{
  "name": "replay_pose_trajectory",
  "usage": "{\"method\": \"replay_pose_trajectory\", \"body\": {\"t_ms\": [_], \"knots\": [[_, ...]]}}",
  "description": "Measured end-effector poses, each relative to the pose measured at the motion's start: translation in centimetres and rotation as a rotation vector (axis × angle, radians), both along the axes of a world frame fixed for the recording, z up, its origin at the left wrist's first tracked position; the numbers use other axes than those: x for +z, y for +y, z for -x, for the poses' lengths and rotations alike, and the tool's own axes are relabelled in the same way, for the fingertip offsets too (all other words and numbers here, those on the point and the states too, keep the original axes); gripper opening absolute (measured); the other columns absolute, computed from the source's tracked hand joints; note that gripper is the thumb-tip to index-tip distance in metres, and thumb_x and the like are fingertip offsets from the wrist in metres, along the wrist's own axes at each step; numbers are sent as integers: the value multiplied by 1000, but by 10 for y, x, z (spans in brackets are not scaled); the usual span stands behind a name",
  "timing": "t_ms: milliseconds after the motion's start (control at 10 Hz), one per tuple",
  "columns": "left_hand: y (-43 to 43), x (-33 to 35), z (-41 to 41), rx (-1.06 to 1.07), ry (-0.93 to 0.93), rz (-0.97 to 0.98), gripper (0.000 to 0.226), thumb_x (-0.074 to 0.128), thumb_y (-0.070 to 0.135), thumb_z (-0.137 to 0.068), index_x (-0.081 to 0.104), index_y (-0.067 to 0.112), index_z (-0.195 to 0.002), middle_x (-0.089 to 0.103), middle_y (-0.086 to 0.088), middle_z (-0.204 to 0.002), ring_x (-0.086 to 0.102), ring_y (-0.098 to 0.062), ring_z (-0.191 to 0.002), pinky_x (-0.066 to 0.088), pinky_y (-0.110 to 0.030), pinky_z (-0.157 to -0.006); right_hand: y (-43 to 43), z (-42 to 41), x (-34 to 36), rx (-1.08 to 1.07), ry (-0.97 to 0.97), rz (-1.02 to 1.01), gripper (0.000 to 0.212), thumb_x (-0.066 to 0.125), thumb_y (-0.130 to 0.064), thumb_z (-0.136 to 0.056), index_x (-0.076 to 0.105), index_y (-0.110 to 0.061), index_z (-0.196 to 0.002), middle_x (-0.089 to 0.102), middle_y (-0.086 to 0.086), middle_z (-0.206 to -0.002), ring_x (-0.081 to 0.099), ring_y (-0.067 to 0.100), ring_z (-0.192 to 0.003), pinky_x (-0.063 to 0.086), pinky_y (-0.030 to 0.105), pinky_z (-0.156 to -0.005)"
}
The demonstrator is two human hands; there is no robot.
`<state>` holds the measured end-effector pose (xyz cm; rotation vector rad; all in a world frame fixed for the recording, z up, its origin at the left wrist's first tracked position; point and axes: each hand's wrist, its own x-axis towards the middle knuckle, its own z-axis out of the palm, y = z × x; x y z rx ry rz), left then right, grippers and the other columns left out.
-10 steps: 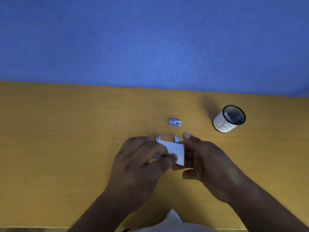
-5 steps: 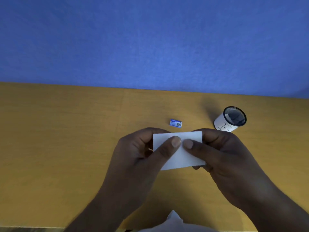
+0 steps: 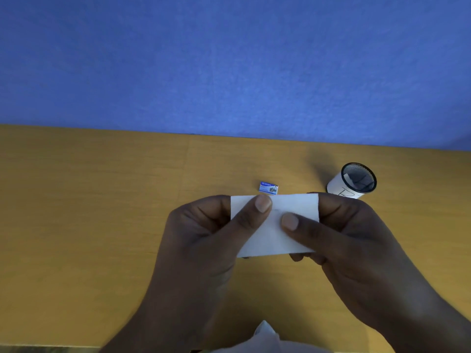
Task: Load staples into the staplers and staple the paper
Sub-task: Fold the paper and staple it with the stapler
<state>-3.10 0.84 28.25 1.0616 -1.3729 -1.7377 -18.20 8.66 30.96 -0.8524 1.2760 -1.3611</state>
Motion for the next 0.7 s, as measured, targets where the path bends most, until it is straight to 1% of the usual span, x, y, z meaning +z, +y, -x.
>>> {"method": "replay_pose_trajectory", "body": {"t_ms": [100,200,300,400,500,600,700], "knots": [[-1,-4,-2,-30,71,-104,48,71,44,-79,69,-3,-89,66,-9,-74,60,-18,-62,49,-29,-57,-1,-1,3,73,27,21,11,74,-25,-74,79,-19,-81,70,-1,-65,57,5,-56,44,18,-50],[-1,-8,-4,-54,127,-173,39,69,37,-84,69,-1,-90,67,-6,-74,62,-15,-61,50,-25,-54,-1,1,2,86,5,-8,10,77,-24,-70,79,-21,-79,69,2,-61,63,9,-51,44,19,-45],[-2,-9,-3,-44,51,-94,48,71,50,-77,71,3,-87,66,-7,-73,60,-19,-63,47,-33,-58,-1,2,0,41,-1,-1,18,82,-28,-67,79,-18,-81,70,2,-66,64,9,-56,47,20,-48],[0,-7,0,-30,40,-81,51,71,54,-73,71,4,-84,66,-6,-71,59,-19,-62,46,-34,-58,-1,1,-1,2,-30,16,22,82,-34,-69,78,-17,-81,69,-5,-67,59,4,-59,46,17,-51],[1,-5,0,-22,66,-108,47,73,54,-71,72,7,-81,66,-4,-69,59,-18,-61,46,-32,-57,-1,0,-1,-2,-88,2,20,81,-34,-70,78,-17,-81,68,-3,-69,57,6,-59,44,17,-52],[5,5,3,-101,208,-240,34,77,47,-76,77,13,-74,64,0,-64,54,-11,-55,45,-22,-48,-1,-1,-3,26,-186,-45,32,82,-41,-68,78,-14,-84,67,3,-73,56,9,-61,45,18,-52],[6,12,6,-111,251,-260,33,77,45,-75,77,13,-69,63,0,-62,52,-9,-54,41,-20,-46,1,-1,-6,-3,-181,-27,28,82,-39,-67,78,-16,-83,67,-1,-69,56,6,-59,44,17,-51]]}}
